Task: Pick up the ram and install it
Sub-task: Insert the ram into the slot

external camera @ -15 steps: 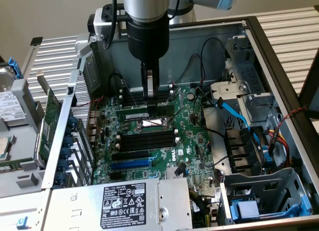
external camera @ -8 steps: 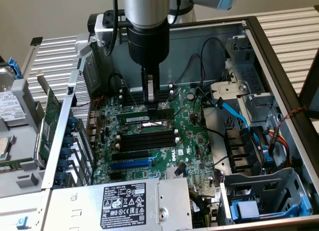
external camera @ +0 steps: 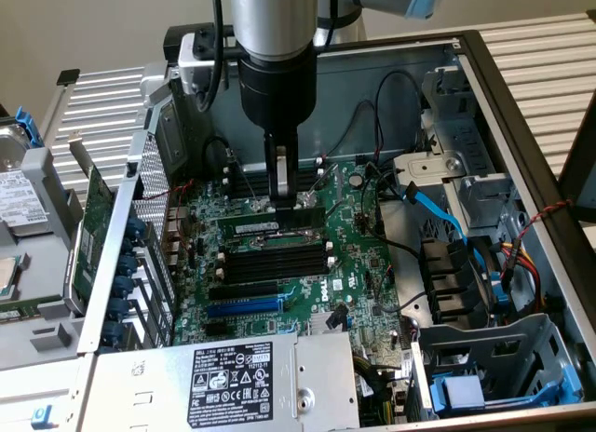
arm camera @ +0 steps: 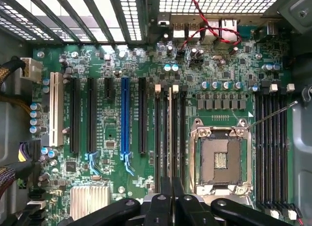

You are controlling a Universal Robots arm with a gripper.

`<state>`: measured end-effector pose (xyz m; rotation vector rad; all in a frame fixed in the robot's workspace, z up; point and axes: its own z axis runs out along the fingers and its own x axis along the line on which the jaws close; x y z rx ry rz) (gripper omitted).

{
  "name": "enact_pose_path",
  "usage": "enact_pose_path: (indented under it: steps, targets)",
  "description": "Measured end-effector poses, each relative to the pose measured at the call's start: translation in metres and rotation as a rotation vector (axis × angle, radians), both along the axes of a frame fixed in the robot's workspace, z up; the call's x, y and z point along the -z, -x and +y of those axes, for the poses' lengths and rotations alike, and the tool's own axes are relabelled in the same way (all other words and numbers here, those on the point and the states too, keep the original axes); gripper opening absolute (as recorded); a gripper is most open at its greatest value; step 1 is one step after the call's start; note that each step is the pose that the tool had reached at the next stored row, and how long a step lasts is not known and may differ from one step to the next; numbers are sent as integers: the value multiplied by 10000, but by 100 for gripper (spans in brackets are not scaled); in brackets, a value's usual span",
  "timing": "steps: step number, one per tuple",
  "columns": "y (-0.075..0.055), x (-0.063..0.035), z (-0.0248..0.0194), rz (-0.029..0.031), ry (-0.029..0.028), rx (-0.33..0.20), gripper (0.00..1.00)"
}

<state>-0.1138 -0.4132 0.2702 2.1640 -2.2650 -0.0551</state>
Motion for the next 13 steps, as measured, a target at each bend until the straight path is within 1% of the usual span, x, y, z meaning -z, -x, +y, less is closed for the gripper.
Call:
enact_pose_path:
  steps: [2,4,7,10,13]
  targets:
    - [-1,20,-2,12,1,0,12]
    - [-1,37,-5,57,-1,-1,12]
    - [-2,56,-9,89,-4,0,12]
    - [-7,69,-16,96,-14,0,12]
    - [-14,80,-45,96,-17,0,12]
